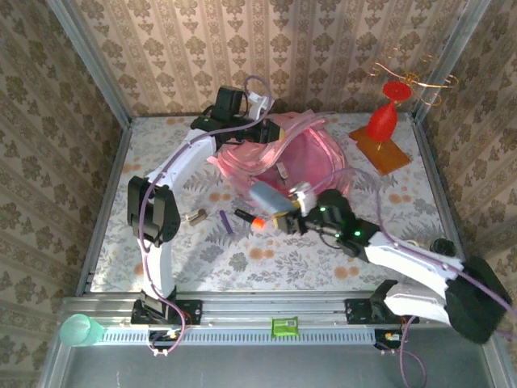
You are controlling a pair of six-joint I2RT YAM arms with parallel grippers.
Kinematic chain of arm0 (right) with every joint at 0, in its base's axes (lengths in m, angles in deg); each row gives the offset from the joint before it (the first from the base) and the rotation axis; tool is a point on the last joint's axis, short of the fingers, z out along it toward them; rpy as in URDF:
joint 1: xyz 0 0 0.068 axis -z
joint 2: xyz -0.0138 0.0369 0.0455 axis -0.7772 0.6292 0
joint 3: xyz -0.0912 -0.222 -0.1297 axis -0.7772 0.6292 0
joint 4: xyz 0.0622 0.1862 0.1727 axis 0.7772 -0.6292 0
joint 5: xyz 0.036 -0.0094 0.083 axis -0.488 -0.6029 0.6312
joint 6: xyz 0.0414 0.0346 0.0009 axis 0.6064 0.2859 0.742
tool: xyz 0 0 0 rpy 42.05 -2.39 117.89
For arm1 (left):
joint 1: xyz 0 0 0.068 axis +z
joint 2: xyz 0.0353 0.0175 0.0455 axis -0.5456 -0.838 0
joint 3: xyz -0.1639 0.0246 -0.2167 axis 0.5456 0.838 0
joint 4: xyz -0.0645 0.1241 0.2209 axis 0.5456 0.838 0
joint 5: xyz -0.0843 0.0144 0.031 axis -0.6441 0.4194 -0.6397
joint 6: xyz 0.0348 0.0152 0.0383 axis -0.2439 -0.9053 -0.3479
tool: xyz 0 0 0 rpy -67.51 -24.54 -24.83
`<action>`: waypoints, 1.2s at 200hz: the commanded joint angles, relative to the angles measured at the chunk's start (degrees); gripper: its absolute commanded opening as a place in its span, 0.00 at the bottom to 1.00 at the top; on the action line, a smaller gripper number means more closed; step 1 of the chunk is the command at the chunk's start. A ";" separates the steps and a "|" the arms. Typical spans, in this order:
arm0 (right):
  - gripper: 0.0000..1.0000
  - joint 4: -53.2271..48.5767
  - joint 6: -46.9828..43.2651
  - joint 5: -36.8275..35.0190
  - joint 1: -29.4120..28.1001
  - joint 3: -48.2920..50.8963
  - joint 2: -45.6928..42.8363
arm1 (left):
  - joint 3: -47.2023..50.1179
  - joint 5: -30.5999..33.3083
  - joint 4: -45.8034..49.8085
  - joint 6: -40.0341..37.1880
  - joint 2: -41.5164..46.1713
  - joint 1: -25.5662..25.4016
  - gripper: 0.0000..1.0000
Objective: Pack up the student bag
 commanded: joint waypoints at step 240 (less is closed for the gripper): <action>0.84 -8.08 7.46 -15.05 18.05 -2.08 4.78 | 19.03 7.71 -18.44 4.80 8.20 -2.37 0.00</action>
